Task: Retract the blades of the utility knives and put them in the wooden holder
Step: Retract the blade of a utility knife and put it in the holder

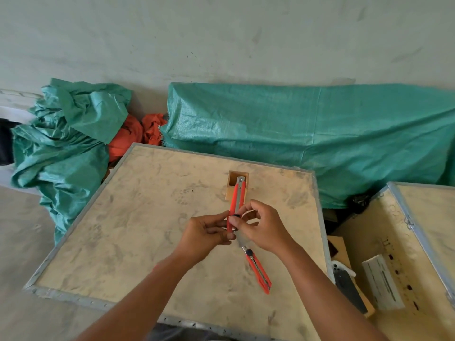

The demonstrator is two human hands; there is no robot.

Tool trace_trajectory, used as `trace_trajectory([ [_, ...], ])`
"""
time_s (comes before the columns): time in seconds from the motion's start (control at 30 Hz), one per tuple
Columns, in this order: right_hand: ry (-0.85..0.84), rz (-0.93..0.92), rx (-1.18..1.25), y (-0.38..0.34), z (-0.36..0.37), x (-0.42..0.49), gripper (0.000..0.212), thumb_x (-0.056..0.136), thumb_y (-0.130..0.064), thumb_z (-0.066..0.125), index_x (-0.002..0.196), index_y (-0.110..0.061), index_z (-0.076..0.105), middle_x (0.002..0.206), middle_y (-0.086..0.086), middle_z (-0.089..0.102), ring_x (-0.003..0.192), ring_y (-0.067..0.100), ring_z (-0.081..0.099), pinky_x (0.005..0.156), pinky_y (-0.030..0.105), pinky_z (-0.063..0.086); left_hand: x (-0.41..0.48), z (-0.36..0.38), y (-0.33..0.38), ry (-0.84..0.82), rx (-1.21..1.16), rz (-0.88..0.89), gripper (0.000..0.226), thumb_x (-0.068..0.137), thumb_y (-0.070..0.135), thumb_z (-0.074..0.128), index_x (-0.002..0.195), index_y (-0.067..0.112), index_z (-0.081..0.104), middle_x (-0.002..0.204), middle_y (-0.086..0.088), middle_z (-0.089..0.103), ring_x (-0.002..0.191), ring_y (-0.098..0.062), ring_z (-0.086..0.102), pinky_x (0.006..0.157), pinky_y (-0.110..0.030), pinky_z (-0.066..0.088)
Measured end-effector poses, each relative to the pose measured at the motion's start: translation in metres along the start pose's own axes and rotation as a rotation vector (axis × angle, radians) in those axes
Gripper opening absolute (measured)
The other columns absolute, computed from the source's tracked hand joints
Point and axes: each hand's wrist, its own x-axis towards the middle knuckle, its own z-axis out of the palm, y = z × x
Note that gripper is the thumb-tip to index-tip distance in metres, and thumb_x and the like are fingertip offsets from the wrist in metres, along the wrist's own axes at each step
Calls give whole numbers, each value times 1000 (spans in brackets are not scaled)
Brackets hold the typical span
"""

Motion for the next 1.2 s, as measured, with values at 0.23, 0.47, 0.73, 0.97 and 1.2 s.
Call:
trace_trajectory([
  [0.23,49,77,137,20,-30,44,24,94,-13,72,117,-20,73,107,-1,74,85,12,78,70,31,66,44,14,-6,-33,93,-27,55,73,-10,78,114,26,71,97,-3,80,82,-22,76,78,-38,62],
  [0.47,168,58,57,39,-44,128,20,90,-4,74,106,-16,78,101,1,74,85,21,78,73,43,67,139,7,-8,73,237,-8,55,75,-5,79,126,8,65,99,2,78,84,-12,74,78,-29,62],
  [0.73,350,103,-80,87,-22,201,25,88,-7,76,106,-23,80,105,1,78,84,21,76,78,45,65,228,7,-29,210,489,-63,67,77,17,82,138,17,55,142,-2,57,131,-22,52,107,-37,45],
  [0.97,347,107,-242,106,-3,213,27,90,-7,74,115,-15,78,114,8,77,97,21,71,86,20,50,257,2,-72,160,530,-190,51,82,8,76,131,9,61,120,-6,71,111,-20,66,84,-26,46],
  [1.2,265,124,-334,111,13,216,30,94,-1,66,119,-13,76,113,11,76,99,25,71,86,19,47,261,-1,-79,143,457,-175,52,80,5,77,129,6,63,119,-5,72,108,-15,67,92,-27,50],
])
